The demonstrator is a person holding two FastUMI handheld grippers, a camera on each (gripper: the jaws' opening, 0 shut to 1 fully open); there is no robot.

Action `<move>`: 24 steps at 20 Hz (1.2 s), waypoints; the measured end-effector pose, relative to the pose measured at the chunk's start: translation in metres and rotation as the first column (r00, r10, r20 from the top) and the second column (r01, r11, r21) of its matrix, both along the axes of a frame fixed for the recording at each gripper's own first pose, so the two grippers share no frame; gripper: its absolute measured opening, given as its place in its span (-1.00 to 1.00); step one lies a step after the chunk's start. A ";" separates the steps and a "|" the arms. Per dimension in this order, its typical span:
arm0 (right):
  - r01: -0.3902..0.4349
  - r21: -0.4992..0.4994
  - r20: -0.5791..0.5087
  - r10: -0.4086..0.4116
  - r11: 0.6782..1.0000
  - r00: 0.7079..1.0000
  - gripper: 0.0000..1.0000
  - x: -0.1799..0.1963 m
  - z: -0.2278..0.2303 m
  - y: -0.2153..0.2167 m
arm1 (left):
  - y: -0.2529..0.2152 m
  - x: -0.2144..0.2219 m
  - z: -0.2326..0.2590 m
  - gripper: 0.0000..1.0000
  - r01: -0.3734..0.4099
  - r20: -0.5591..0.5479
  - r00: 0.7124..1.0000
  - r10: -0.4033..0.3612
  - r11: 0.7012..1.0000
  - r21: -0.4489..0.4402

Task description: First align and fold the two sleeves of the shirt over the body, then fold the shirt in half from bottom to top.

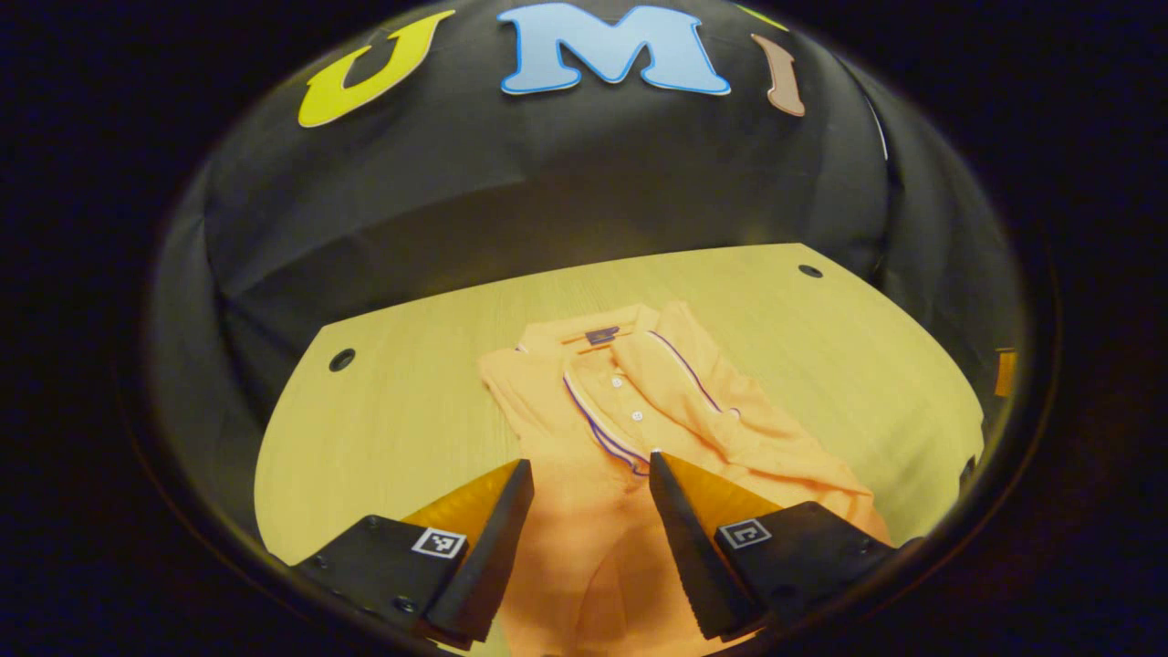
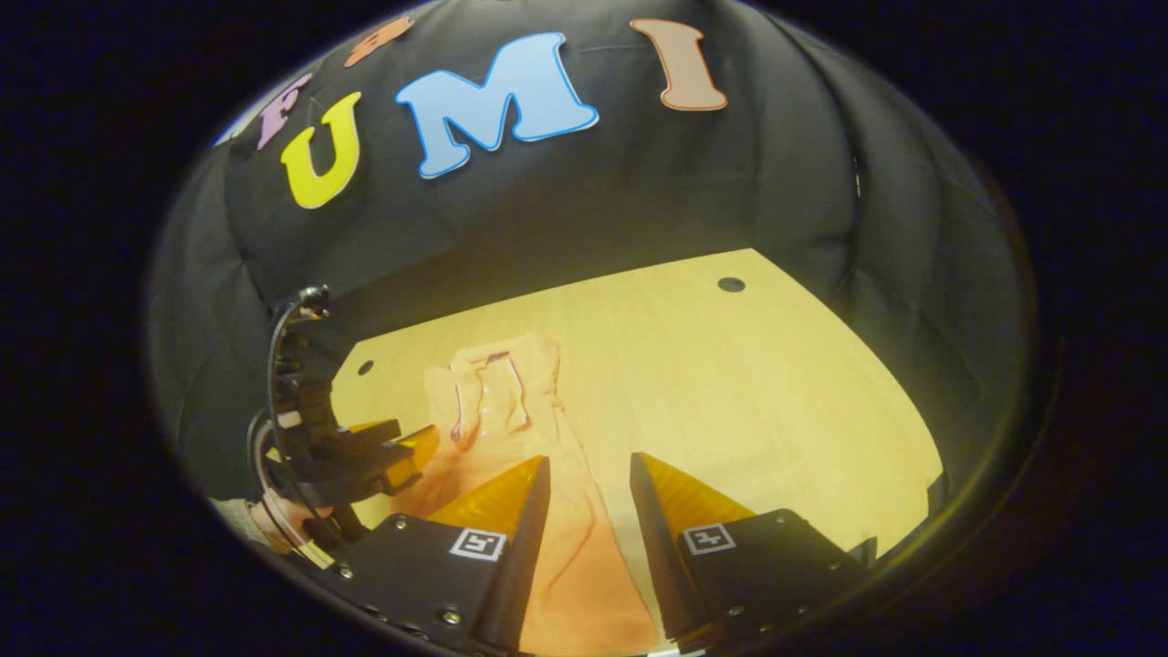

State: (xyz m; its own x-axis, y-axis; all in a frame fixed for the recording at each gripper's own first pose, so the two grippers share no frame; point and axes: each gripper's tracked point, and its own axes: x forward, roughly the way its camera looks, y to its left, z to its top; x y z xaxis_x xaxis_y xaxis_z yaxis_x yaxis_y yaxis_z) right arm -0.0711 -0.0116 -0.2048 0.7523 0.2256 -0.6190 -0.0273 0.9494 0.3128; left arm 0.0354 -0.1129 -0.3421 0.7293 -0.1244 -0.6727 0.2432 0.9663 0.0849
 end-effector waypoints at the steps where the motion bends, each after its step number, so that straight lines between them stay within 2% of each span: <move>1: -0.019 -0.010 -0.016 0.019 1.000 1.000 0.12 -0.005 -0.008 0.003 | 0.005 -0.013 0.003 0.70 -0.013 -0.007 1.000 0.013 1.000 0.001; 3: -0.061 -0.020 -0.067 0.060 0.998 0.996 0.12 -0.020 -0.025 0.009 | 0.015 -0.041 0.003 0.71 -0.040 -0.045 0.998 0.040 0.999 0.006; 4: -0.080 -0.021 -0.100 0.078 0.997 0.992 0.12 -0.027 -0.034 0.012 | 0.022 -0.058 -0.001 0.83 -0.052 -0.079 0.995 0.053 0.999 0.014; 6: -0.116 -0.013 -0.163 0.113 0.993 0.980 0.12 -0.044 -0.052 0.022 | 0.033 -0.093 -0.010 0.83 -0.078 -0.146 0.986 0.082 0.996 0.029; 7: -0.133 -0.008 -0.191 0.129 0.991 0.973 0.11 -0.052 -0.062 0.026 | 0.038 -0.108 -0.013 0.71 -0.091 -0.177 0.980 0.095 0.995 0.034; 8: -0.148 -0.007 -0.220 0.143 0.989 0.965 0.11 -0.056 -0.069 0.029 | 0.043 -0.122 -0.016 0.71 -0.106 -0.195 0.974 0.112 0.993 0.041; 9: -0.164 -0.004 -0.245 0.158 0.986 0.957 0.11 -0.064 -0.077 0.033 | 0.050 -0.136 -0.020 0.83 -0.120 -0.220 0.967 0.129 0.991 0.050; 10: -0.179 -0.005 -0.269 0.171 0.984 0.948 0.12 -0.070 -0.083 0.036 | 0.054 -0.149 -0.023 0.83 -0.130 -0.248 0.959 0.139 0.990 0.054; 11: -0.195 -0.011 -0.299 0.182 0.981 0.937 0.12 -0.079 -0.090 0.040 | 0.059 -0.165 -0.028 0.83 -0.144 -0.286 0.946 0.155 0.988 0.060; 12: -0.211 -0.016 -0.325 0.195 0.977 0.925 0.12 -0.085 -0.094 0.041 | 0.062 -0.179 -0.034 0.70 -0.159 -0.325 0.930 0.170 0.985 0.061; 13: -0.231 -0.018 -0.351 0.211 0.973 0.913 0.05 -0.091 -0.100 0.042 | 0.063 -0.193 -0.039 0.70 -0.173 -0.367 0.912 0.183 0.983 0.061; 14: -0.249 -0.028 -0.373 0.221 0.968 0.901 0.30 -0.098 -0.104 0.044 | 0.063 -0.203 -0.043 0.70 -0.177 -0.399 0.898 0.185 0.983 0.057; 15: -0.267 -0.038 -0.393 0.231 0.963 0.890 0.17 -0.103 -0.107 0.046 | 0.064 -0.214 -0.049 0.70 -0.180 -0.430 0.883 0.191 0.981 0.065; 16: -0.284 -0.042 -0.416 0.241 0.958 0.877 0.17 -0.108 -0.111 0.047 | 0.069 -0.224 -0.052 0.70 -0.182 -0.453 0.869 0.198 0.980 0.080; 18: -0.306 -0.058 -0.460 0.246 0.950 0.853 0.44 -0.119 -0.122 0.049 | 0.074 -0.246 -0.060 0.70 -0.185 -0.512 0.832 0.215 0.977 0.110; 20: -0.327 -0.078 -0.510 0.244 0.942 0.825 0.48 -0.129 -0.129 0.047 | 0.079 -0.262 -0.065 0.82 -0.180 -0.552 0.804 0.222 0.975 0.130; 23: -0.345 -0.103 -0.570 0.229 0.933 0.789 0.49 -0.139 -0.138 0.042 | 0.077 -0.278 -0.070 0.82 -0.171 -0.588 0.776 0.230 0.973 0.155; 24: -0.349 -0.106 -0.587 0.225 0.931 0.778 0.49 -0.141 -0.141 0.041 | 0.075 -0.282 -0.071 0.76 -0.170 -0.596 0.769 0.232 0.973 0.158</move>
